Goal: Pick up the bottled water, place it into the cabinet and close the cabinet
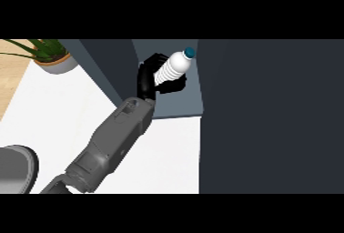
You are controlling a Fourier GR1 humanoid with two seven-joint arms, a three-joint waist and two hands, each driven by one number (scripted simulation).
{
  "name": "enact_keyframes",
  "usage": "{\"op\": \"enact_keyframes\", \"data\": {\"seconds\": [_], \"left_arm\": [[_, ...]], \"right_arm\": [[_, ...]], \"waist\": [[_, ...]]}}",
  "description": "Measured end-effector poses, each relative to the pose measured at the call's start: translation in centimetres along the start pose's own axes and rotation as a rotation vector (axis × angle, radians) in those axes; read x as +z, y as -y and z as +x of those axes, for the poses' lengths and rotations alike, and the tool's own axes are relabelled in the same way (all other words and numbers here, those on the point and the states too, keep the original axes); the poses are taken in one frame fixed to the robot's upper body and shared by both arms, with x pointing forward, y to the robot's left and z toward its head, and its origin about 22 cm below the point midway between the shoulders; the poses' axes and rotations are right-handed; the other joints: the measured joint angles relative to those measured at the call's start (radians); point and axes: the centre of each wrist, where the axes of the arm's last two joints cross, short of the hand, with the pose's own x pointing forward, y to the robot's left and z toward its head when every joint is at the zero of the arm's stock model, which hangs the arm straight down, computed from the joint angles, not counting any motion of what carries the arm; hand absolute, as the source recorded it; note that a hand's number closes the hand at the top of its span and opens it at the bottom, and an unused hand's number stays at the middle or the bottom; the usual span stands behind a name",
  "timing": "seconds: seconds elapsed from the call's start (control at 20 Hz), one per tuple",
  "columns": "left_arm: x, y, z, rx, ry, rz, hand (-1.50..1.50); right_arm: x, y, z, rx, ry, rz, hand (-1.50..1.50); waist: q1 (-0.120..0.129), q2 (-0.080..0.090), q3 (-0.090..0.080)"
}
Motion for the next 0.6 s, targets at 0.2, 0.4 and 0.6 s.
{"op": "enact_keyframes", "data": {"seconds": [0.2,0.4,0.6], "left_arm": [[-1.1,-0.8,-0.3,-0.161,0.027,0.078,-1.5],[-1.6,-0.7,-0.1,-0.25,0.03,0.135,-1.5],[-2.6,-1.3,0.6,-0.27,0.061,0.167,-1.5]], "right_arm": [[0.1,0.0,-0.1,-0.007,0.01,0.0,-1.5],[0.3,0.3,0.0,-0.006,0.007,0.019,-1.5],[0.3,0.6,0.0,0.001,0.01,0.025,-1.5]], "waist": [[-0.002,0.005,0.0],[-0.008,0.008,0.0],[-0.005,0.011,-0.001]]}}
